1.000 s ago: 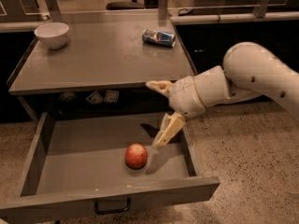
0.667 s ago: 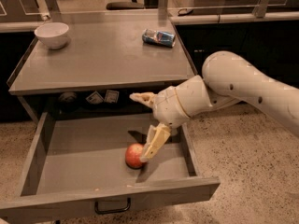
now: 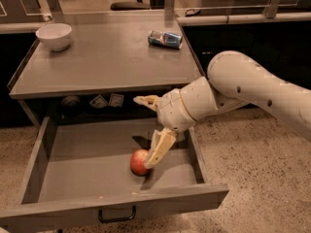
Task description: Pick apple from top drawer and place on counter
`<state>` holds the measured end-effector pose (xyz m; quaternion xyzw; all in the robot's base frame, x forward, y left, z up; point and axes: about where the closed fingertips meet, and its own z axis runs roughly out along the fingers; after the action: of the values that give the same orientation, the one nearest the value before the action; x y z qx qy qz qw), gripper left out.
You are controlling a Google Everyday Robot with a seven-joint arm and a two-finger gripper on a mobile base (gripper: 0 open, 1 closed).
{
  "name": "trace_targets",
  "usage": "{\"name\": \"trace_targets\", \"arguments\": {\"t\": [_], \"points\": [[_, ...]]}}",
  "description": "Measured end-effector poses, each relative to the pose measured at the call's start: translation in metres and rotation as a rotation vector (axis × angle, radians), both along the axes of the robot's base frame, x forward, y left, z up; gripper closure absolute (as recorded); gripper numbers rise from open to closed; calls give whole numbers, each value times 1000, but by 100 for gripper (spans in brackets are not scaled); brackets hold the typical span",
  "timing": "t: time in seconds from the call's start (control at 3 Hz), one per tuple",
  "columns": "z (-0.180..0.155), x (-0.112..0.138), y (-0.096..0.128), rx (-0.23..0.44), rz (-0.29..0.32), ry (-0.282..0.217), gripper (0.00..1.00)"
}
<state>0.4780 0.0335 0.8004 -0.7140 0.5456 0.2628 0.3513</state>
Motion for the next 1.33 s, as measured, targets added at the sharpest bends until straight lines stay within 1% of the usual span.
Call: {"name": "trace_targets", "arguments": {"t": [0.33,0.67,1.0,1.33], "points": [[-17,7,2,-80,-31,-8,0],[-50,18,-2,-132,-77,6,0],[-88,22,-7,-189,-111,34,0],[-116,23,-12,-227,-136,60,0]]}}
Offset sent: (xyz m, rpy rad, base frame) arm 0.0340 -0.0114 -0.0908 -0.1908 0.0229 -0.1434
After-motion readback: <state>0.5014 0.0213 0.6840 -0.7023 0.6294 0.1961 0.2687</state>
